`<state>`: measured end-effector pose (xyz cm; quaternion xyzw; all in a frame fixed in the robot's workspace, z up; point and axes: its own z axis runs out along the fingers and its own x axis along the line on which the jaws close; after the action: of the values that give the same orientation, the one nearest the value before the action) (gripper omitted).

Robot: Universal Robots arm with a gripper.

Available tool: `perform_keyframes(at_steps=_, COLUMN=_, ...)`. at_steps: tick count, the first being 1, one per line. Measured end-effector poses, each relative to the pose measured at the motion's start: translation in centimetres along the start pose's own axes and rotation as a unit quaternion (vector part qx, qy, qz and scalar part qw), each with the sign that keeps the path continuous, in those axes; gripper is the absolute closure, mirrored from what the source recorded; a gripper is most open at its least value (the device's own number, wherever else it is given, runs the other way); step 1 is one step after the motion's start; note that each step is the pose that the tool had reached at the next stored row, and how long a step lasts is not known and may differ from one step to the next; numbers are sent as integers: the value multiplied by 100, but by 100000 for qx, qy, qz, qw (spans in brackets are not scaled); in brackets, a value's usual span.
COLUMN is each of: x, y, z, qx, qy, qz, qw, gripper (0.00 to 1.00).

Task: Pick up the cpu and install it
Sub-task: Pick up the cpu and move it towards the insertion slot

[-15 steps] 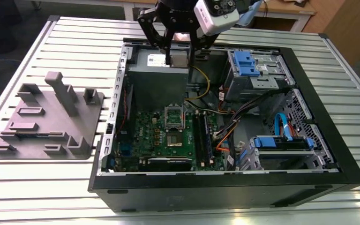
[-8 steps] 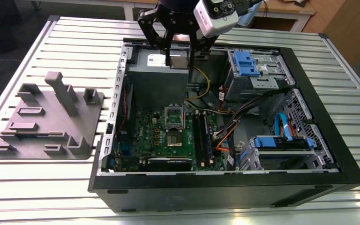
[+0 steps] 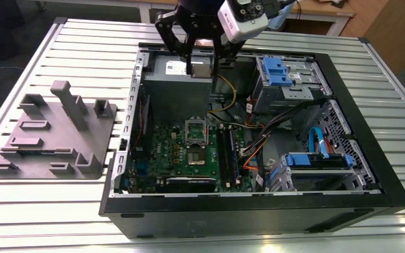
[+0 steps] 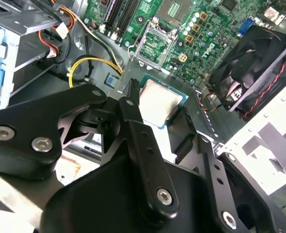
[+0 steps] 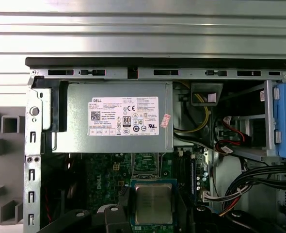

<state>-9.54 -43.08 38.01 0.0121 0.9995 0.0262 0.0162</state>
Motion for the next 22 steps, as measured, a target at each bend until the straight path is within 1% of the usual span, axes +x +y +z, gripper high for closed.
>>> perform_keyframes(at_steps=12, x=5, y=-8, z=154, qx=30, qy=8, qz=-2, qw=100000, gripper=53)
perform_keyframes(at_steps=19, x=5, y=-8, z=158, qx=31, qy=7, qz=-1, qw=100000, gripper=53)
perform_keyframes(at_steps=22, x=5, y=-9, z=169, qx=13, qy=-12, qz=-3, qw=100000, gripper=53)
